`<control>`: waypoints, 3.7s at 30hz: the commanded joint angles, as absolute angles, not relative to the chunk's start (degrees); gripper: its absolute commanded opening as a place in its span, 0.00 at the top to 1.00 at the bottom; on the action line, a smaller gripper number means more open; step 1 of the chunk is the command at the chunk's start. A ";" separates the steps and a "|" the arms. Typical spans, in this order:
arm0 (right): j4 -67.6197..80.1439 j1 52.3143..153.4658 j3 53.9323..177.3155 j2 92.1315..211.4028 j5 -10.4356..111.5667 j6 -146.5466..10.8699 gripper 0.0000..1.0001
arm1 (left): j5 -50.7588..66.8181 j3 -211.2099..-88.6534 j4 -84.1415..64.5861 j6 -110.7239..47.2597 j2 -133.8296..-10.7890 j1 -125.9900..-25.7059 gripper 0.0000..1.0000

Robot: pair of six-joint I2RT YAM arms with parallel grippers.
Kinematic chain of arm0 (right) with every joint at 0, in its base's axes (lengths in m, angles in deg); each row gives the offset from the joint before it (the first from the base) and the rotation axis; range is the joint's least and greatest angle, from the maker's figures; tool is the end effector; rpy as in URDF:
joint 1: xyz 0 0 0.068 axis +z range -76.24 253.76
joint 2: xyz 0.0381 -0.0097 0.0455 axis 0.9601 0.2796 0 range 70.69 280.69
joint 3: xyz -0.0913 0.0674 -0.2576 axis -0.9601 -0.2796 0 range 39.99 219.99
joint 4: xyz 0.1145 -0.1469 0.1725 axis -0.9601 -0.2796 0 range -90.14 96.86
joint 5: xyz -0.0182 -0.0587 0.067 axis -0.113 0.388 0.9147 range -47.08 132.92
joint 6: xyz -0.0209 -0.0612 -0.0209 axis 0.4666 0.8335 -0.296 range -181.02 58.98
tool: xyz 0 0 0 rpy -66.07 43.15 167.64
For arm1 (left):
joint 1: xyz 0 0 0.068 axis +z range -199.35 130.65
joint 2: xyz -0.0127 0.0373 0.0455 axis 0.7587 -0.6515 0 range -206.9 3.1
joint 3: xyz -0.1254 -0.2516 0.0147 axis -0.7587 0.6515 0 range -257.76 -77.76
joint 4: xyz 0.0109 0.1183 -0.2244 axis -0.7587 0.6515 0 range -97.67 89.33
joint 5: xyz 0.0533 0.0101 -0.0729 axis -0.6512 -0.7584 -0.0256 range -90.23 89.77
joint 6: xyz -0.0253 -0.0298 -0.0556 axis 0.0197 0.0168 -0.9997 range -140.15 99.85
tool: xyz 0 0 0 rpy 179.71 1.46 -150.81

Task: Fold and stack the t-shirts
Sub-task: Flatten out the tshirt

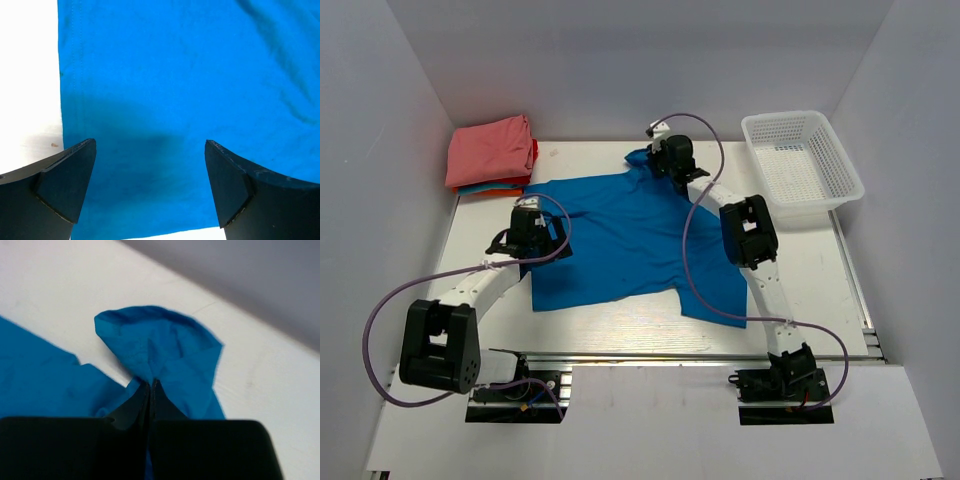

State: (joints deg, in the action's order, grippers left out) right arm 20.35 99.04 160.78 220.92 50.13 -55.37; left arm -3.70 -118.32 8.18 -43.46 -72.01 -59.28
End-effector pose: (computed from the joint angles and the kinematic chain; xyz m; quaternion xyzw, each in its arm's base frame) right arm 0.5540 0.2692 0.1497 -0.2489 0.7579 0.1519 0.5836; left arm 0.2575 -0.0416 0.1933 -0.1197 0.9329 -0.0695 0.3326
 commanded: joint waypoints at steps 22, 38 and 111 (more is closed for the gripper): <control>18.22 107.95 154.77 206.21 20.33 -42.38 0.32 | 5.83 -117.49 0.85 -41.51 -80.14 -59.54 0.01; -7.79 100.58 129.40 179.43 23.33 -69.35 0.10 | -3.56 -117.66 10.41 -46.69 -72.50 -59.54 0.01; 16.70 95.65 79.97 120.96 23.16 -81.24 1.00 | -11.65 -118.27 -2.66 -51.35 -49.73 -59.10 1.00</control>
